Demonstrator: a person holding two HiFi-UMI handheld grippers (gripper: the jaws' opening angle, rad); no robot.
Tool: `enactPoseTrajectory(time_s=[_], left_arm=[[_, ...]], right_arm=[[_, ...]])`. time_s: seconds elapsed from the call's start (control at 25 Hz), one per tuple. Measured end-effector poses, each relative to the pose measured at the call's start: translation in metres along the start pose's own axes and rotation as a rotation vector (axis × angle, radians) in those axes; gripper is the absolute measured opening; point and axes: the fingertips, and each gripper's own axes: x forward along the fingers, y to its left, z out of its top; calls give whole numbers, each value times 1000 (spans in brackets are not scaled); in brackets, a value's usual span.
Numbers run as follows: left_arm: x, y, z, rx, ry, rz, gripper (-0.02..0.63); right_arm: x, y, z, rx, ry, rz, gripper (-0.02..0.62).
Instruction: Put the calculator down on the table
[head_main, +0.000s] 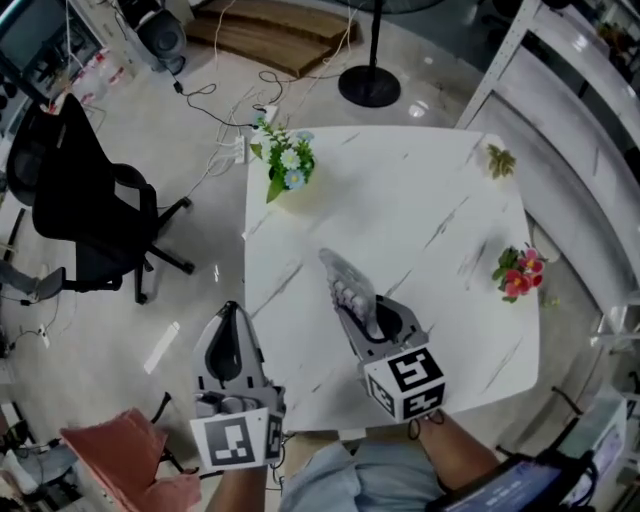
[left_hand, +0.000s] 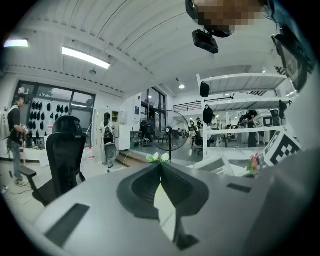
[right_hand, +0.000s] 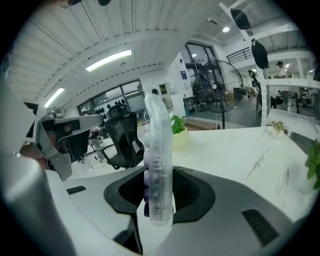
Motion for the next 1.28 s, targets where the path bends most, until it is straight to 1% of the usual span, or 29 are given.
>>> enactPoseTrajectory(time_s=[0.12,0.32,0.44,0.52,0.68,0.8,1.04,1.2,1.28], left_arm=[[5,6,-14,-7,16,1,8],[5,20,-46,-57,61,36,8],[13,16,-46,-24,111,23,8],[13,14,-51,-19,134,15,8],[19,10,-50,-42,100,1,8],[22,8,-53,-37,112,-3,8],[27,4,-50,-42,110,-23,8],[33,7,-47,-53,99,-18,8],[37,8,-47,-53,106,-16,8]], right_arm=[[8,-4,-19,28,41,-8,149],[16,-6,-43,66,95,-12,149],[19,-8,-52,79,115,-17,149],[20,-9,-57,94,123,-19,149],[20,-12,-58,131,125,-23,149],[21,-14,-59,158,135,-27,149],[25,-20,-58,207,153,-36,149],[32,-27,-56,269,181,-40,150],[36,-31,-55,303,194,-41,150]])
